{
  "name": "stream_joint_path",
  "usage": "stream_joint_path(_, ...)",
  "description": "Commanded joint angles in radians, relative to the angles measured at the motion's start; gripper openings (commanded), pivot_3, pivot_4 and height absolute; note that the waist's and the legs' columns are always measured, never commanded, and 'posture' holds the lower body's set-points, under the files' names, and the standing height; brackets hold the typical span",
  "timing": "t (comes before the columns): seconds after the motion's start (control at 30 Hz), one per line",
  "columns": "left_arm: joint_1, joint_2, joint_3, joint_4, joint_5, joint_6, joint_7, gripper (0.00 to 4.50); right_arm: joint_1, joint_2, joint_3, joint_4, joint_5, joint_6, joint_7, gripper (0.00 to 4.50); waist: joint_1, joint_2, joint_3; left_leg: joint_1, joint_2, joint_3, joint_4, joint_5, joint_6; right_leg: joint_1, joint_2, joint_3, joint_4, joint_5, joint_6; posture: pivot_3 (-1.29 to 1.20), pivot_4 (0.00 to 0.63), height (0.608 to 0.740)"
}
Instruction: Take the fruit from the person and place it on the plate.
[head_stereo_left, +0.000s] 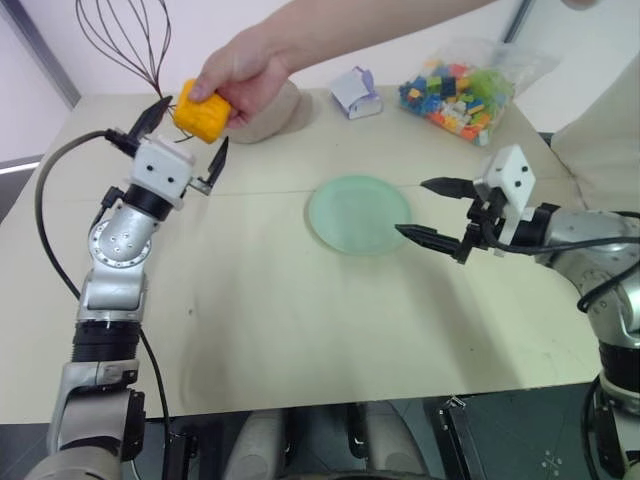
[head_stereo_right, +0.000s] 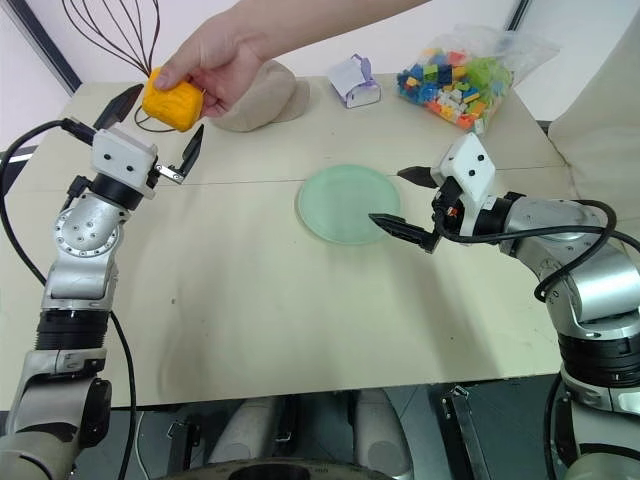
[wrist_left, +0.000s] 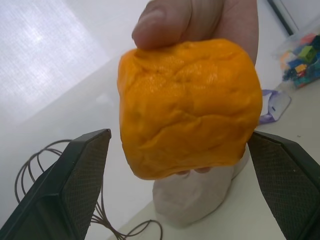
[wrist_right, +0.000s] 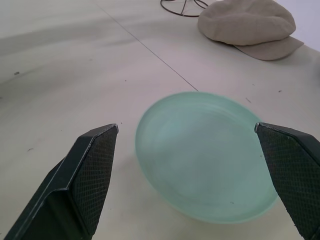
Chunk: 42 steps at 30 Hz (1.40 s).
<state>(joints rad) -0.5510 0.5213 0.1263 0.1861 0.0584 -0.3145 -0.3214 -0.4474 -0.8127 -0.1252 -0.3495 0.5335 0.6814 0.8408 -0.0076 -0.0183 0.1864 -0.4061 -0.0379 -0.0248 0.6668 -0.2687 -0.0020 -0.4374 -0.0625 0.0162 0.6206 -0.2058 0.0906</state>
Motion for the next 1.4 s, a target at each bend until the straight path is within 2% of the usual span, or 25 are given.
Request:
stream_joint_path(0.03, -0.034, 0.001, -0.005, -0.005, 0.005, -0.029, 0.012, 3.97, -0.005, -0.015, -0.029, -0.034, 0.004, -0.013, -0.004, 4.5, 0.0, 0.0, 0.0, 0.0, 0.0, 0.0, 0.0, 0.0, 0.0, 0.0, 0.0, 0.0, 0.0, 0.0, 0.0, 0.0, 0.15, 0.74)
stream_joint_path(0.07, -0.037, -0.001, -0.006, -0.002, 0.006, -0.032, 0.011, 3.73, -0.004, -0.015, -0.03, -0.034, 0.004, -0.014, -0.003, 4.5, 0.0, 0.0, 0.0, 0.0, 0.0, 0.0, 0.0, 0.0, 0.0, 0.0, 0.0, 0.0, 0.0, 0.0, 0.0, 0.0, 0.15, 0.74)
stream_joint_path(0.17, -0.042, -0.005, -0.01, 0.002, 0.003, -0.034, 0.01, 2.35, 0.001, -0.017, -0.032, -0.035, 0.004, -0.015, -0.003, 4.5, 0.0, 0.0, 0.0, 0.0, 0.0, 0.0, 0.0, 0.0, 0.0, 0.0, 0.0, 0.0, 0.0, 0.0, 0.0, 0.0, 0.15, 0.74)
stream_joint_path(0.2, -0.044, -0.006, -0.011, -0.001, 0.002, -0.032, 0.01, 2.15, 0.003, -0.018, -0.034, -0.037, 0.005, -0.014, -0.003, 4.5, 0.001, 0.0, 0.0, 0.0, 0.0, 0.0, 0.0, 0.0, 0.0, 0.0, 0.0, 0.0, 0.0, 0.0, 0.0, 0.0, 0.15, 0.74)
stream_joint_path(0.5, -0.043, -0.01, -0.018, -0.028, -0.01, -0.017, 0.003, 2.15, 0.002, -0.016, -0.031, -0.034, 0.003, -0.017, -0.003, 4.5, 0.002, 0.0, 0.0, 0.0, 0.0, 0.0, 0.0, 0.0, 0.0, 0.0, 0.0, 0.0, 0.0, 0.0, 0.0, 0.0, 0.15, 0.74)
stream_joint_path(0.77, 0.003, -0.013, -0.057, -0.092, -0.147, 0.121, -0.182, 2.15, 0.007, -0.01, -0.024, -0.033, -0.002, -0.027, -0.005, 4.5, -0.001, 0.0, 0.0, 0.0, 0.0, 0.0, 0.0, 0.0, 0.0, 0.0, 0.0, 0.0, 0.0, 0.0, 0.0, 0.0, 0.15, 0.74)
stream_joint_path(0.9, -0.02, -0.028, -0.087, -0.08, -0.278, 0.284, -0.331, 2.15, 0.011, -0.006, -0.021, -0.037, -0.001, -0.028, -0.01, 4.5, -0.001, 0.0, 0.0, 0.0, 0.0, 0.0, 0.001, 0.0, 0.0, 0.0, 0.0, 0.0, 0.001, 0.0, 0.0, 0.0, 0.15, 0.74)
stream_joint_path(1.0, -0.051, -0.041, -0.109, -0.02, -0.317, 0.341, -0.419, 2.15, 0.012, -0.003, -0.018, -0.038, -0.001, -0.029, -0.015, 4.5, 0.0, 0.0, 0.0, 0.0, 0.0, 0.0, 0.001, 0.0, 0.0, 0.0, 0.001, 0.0, 0.001, 0.0, 0.0, 0.0, 0.15, 0.74)
stream_joint_path(1.1, -0.121, -0.083, -0.134, 0.117, -0.315, 0.347, -0.478, 2.15, 0.019, 0.0, -0.02, -0.048, 0.001, -0.028, -0.022, 4.5, 0.001, 0.0, 0.0, 0.0, -0.001, 0.0, 0.002, 0.0, 0.0, 0.0, 0.002, 0.0, 0.002, 0.0, 0.0, 0.0, 0.15, 0.74)
stream_joint_path(1.4, -0.278, -0.23, -0.186, 0.49, -0.245, 0.258, -0.546, 2.15, 0.085, 0.003, -0.06, -0.123, 0.022, 0.002, -0.073, 4.5, 0.001, 0.0, 0.0, 0.0, -0.001, 0.0, 0.002, 0.0, 0.0, 0.0, 0.002, -0.001, 0.003, 0.0, 0.0, 0.0, 0.15, 0.74)
